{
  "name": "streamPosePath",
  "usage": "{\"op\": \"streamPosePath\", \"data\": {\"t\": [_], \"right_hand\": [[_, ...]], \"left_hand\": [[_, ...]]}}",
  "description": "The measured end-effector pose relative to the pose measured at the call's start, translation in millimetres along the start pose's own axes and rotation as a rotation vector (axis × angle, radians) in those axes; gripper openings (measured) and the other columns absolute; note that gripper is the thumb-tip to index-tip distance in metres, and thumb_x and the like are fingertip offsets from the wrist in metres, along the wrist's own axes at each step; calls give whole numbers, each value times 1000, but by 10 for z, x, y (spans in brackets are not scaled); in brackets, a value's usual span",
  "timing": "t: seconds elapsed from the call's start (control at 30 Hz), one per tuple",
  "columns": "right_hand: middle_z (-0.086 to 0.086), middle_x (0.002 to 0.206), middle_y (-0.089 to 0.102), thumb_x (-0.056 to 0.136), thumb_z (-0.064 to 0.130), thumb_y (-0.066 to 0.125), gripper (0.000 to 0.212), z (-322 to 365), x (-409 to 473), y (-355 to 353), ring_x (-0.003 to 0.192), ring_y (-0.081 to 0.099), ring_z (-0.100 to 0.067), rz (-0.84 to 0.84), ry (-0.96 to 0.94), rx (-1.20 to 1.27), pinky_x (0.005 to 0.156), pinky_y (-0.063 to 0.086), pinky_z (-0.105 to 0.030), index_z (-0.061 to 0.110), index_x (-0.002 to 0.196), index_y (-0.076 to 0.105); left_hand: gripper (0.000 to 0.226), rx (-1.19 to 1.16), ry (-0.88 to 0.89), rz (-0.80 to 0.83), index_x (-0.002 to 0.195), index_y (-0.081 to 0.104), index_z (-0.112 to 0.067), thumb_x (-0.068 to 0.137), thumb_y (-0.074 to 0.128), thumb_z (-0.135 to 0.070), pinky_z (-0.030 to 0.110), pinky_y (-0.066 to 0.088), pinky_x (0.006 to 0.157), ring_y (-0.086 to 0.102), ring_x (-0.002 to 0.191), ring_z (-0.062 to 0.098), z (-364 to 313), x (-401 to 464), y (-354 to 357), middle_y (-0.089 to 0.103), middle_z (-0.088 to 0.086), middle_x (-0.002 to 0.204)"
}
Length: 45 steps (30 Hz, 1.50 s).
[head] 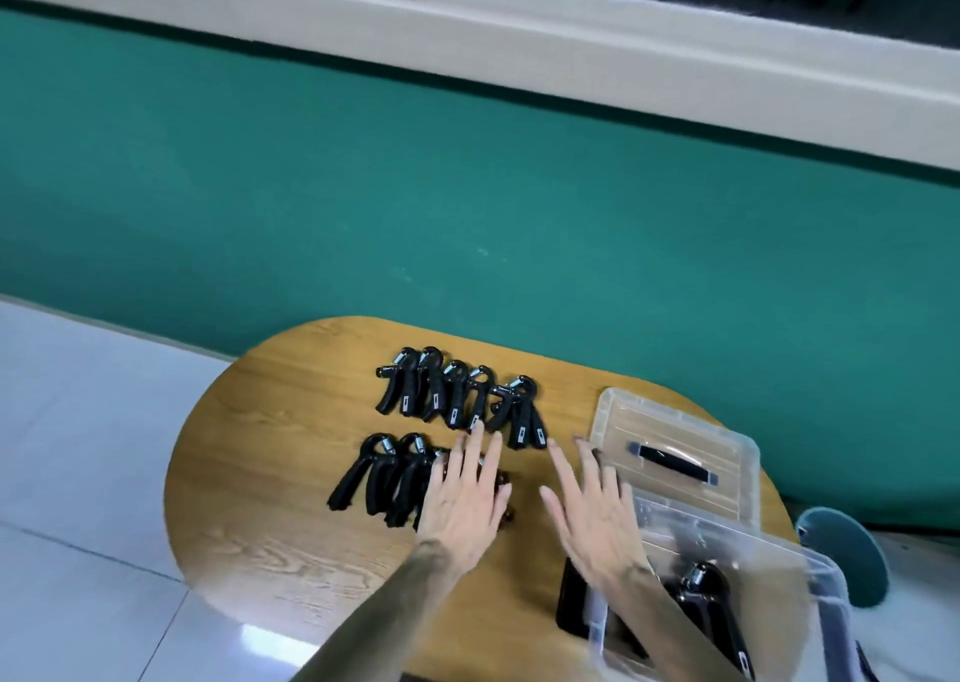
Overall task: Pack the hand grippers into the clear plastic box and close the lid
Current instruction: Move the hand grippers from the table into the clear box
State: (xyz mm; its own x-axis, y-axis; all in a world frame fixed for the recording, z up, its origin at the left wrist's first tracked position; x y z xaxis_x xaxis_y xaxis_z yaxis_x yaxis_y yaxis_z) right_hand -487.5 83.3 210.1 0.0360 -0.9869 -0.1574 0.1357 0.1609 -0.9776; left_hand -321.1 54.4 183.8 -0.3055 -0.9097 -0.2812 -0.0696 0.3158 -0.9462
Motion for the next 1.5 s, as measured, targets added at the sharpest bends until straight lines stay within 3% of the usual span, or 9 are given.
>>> {"op": "streamPosePath", "data": {"t": [0.17,0.4,0.73,0.93,1.13,1.27,1.37,1.5], "right_hand": [[-15,150,45,104,53,20,59,548,292,0,119,57,-35,31,12,-75,91,54,-50,24,155,25],[-12,155,37,104,49,20,54,1161,696,206,127,48,-32,96,-57,-134,95,50,-44,22,148,36],[-12,153,38,103,51,13,59,1503,1486,928,125,48,-31,155,-149,-115,94,50,-45,21,148,35],[-15,155,33,105,46,27,52,1828,2070,1475,131,42,-34,120,-231,-115,94,50,-48,19,148,37],[-17,160,24,105,45,30,54,1987,2630,1933,140,33,-38,96,-290,-144,101,45,-53,20,153,31],[-18,162,19,104,50,29,58,2105,2876,2077,142,28,-42,65,-268,-171,105,39,-56,22,155,25],[-17,165,12,101,56,27,65,2224,2959,2151,146,20,-47,80,-207,-184,109,34,-58,24,157,19],[-16,166,-11,98,61,29,76,2341,3065,2306,148,-1,-55,145,-73,-178,119,16,-63,26,160,1]], "left_hand": [[67,7,-39,37,158,-18,-18,107,9,-51,48,17,123,9,154,30,674,-47,-97,-17,10,167],[64,-38,-106,138,160,-9,-18,107,9,-49,46,19,122,17,151,29,1343,-48,86,-7,9,170],[66,-12,-159,280,152,-31,-13,108,4,-47,48,7,124,2,155,33,1900,233,814,-35,16,156],[67,-79,-226,285,151,-35,-19,107,6,-50,51,15,124,5,154,32,2183,509,1344,-26,12,164],[74,-186,-218,223,143,-46,-24,105,11,-53,55,18,122,-2,155,30,2292,687,1701,-41,6,158],[69,-269,-240,125,152,-33,-23,101,4,-51,52,27,118,18,149,29,2317,702,1806,-34,6,162],[71,-273,-242,62,158,-21,-19,98,5,-49,47,38,101,41,123,26,2319,709,1810,-28,9,165],[73,-233,-204,71,157,-24,-18,101,13,-48,44,41,91,44,109,23,2354,754,1832,-28,10,165]]}}
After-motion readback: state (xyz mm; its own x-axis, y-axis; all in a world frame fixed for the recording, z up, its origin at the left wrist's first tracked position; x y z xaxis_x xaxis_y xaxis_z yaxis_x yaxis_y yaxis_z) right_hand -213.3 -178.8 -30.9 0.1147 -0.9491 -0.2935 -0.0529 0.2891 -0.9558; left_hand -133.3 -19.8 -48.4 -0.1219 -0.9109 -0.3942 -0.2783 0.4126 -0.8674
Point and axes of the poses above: each hand's wrist, its own x-axis towards the middle knuckle, its own y-axis out of the palm, z = x × y, the point moved 6 cm from there along x, towards the middle knuckle
